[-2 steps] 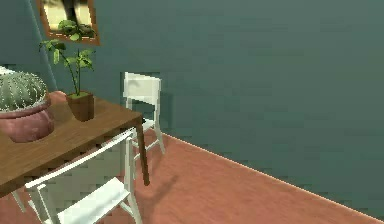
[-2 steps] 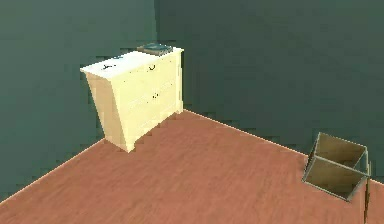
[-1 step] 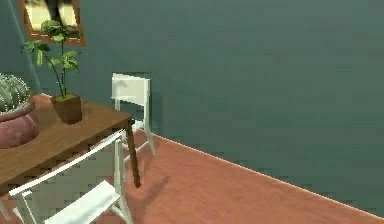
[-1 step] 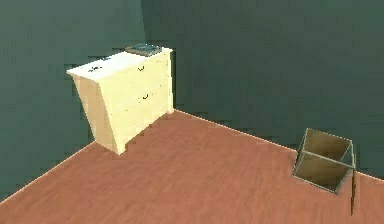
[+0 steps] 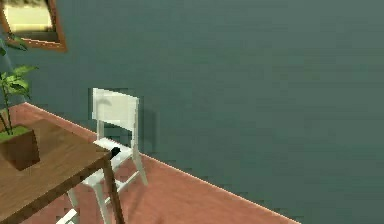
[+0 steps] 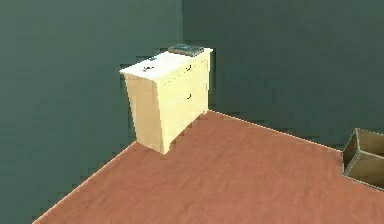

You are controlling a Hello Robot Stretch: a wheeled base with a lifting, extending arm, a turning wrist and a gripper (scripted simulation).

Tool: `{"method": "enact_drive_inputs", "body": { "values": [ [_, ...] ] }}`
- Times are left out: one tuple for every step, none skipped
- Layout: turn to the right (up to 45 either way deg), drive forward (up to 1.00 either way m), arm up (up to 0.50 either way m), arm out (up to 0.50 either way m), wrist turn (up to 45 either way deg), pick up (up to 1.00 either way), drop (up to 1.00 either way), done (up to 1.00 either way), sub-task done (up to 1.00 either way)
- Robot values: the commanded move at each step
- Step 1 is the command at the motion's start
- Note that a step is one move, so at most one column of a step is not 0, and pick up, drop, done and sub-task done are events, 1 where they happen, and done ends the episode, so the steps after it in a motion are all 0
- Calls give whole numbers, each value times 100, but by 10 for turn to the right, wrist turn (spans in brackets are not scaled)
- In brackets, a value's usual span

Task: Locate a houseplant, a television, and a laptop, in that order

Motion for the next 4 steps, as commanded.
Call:
{"method": "enact_drive_inputs", "body": {
  "values": [
    [-420, 0, 0, 0, 0, 0, 0, 0, 0],
    [0, 0, 0, 0, 0, 0, 0, 0, 100],
    [-450, 0, 0, 0, 0, 0, 0, 0, 0],
    [-450, 0, 0, 0, 0, 0, 0, 0, 0]
  ]
}}
